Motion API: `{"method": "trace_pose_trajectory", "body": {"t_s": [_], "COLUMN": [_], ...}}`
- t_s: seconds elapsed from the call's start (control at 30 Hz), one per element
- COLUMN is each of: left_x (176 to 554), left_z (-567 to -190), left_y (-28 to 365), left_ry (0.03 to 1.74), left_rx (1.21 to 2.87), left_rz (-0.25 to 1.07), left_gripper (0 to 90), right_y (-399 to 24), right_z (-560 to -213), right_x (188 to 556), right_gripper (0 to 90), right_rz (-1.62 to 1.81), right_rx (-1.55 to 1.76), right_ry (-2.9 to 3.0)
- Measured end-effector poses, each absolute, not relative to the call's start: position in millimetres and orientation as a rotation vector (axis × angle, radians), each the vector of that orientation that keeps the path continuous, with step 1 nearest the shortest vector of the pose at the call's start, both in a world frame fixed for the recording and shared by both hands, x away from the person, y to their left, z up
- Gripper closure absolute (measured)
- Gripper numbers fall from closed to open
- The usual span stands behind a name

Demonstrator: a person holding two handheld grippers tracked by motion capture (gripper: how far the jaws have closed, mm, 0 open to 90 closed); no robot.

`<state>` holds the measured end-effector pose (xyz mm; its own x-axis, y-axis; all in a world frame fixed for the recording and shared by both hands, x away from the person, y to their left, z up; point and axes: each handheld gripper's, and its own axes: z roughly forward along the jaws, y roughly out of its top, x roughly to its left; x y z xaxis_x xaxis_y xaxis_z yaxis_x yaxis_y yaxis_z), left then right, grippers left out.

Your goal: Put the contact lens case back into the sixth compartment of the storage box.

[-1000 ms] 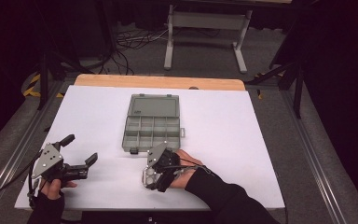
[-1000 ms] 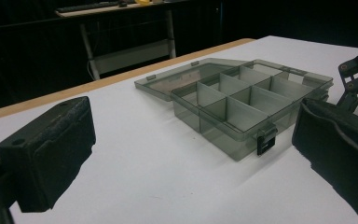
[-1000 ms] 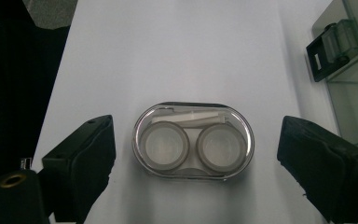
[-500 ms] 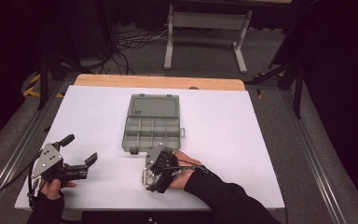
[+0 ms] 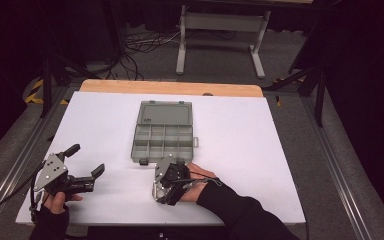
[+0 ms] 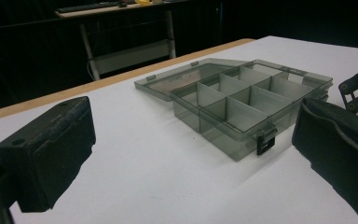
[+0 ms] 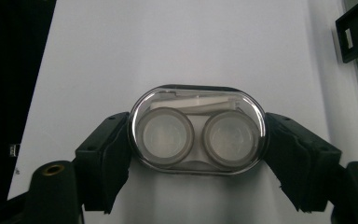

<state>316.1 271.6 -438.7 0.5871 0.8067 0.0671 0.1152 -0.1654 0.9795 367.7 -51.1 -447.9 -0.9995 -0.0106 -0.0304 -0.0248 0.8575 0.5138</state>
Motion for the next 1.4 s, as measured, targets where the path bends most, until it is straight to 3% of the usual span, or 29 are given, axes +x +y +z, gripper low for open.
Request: {"method": "trace_pose_trajectory", "body": {"t_s": [0.67, 1.4], "left_x": [316, 316], "left_z": [-439, -438], "left_y": [272, 272], "left_ry": [0.782, 0.782], "left_rx": [1.643, 1.643], "left_rz": [0.734, 0.735], "left_gripper": [0.3, 0.3], "right_y": [-51, -62], "right_z": [-445, -419], "right_x": [365, 363], "right_gripper": [26.5, 26.5], "right_rz": [0.834, 0.990], "right_rx": [-0.044, -0.066], "right_ry": [2.985, 2.884]}}
